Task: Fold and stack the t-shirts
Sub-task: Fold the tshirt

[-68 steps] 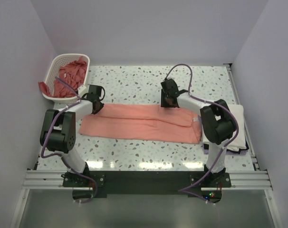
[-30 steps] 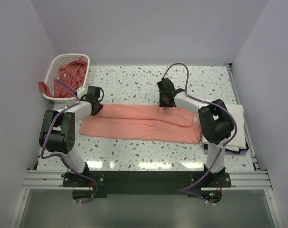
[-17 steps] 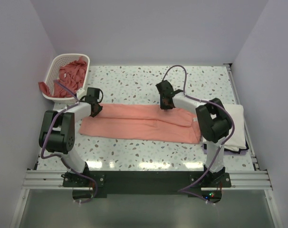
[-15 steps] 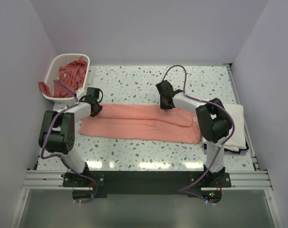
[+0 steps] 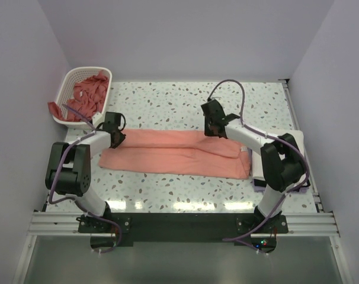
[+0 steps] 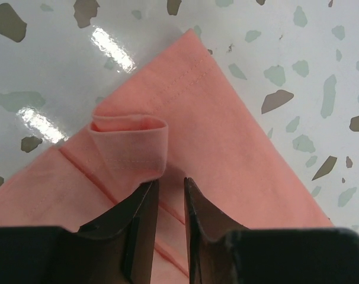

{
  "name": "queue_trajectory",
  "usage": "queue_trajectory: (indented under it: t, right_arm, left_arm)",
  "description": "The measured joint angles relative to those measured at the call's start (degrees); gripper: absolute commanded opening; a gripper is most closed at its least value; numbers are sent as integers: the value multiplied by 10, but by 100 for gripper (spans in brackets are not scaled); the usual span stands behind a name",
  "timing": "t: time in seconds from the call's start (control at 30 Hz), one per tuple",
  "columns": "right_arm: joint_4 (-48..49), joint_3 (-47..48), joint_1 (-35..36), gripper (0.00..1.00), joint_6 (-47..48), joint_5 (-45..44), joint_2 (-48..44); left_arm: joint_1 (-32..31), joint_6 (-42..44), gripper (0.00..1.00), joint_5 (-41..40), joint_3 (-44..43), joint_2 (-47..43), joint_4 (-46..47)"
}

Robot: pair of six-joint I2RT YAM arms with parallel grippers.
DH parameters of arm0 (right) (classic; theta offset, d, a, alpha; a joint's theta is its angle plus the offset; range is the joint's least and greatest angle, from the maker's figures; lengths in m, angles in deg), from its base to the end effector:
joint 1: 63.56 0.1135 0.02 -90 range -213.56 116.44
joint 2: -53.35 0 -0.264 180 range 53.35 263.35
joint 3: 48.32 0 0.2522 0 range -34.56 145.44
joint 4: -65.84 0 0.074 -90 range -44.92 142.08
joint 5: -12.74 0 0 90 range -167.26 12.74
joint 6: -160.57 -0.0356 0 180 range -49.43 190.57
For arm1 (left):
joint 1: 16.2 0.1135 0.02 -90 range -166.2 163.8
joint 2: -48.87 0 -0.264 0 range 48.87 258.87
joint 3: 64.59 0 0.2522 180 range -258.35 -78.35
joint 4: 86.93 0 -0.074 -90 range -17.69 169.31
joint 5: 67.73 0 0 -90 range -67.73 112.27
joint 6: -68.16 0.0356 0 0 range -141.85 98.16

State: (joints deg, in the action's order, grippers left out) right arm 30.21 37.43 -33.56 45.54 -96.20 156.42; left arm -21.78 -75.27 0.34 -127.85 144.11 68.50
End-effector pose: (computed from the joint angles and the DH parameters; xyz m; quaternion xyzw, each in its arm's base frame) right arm 0.3395 0.1827 0.2096 0.0117 0.9367 0.0064 0.3500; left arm 0.3168 -0.0176 0.1535 -0.4313 0.8372 0.0194 0.3356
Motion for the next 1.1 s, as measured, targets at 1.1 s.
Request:
queue_trajectory:
  t: [1.1]
  right_arm:
    - [151,-330,21,20,-168,113,-214]
  left_arm:
    - [30,-9,29,110,142,-149,74]
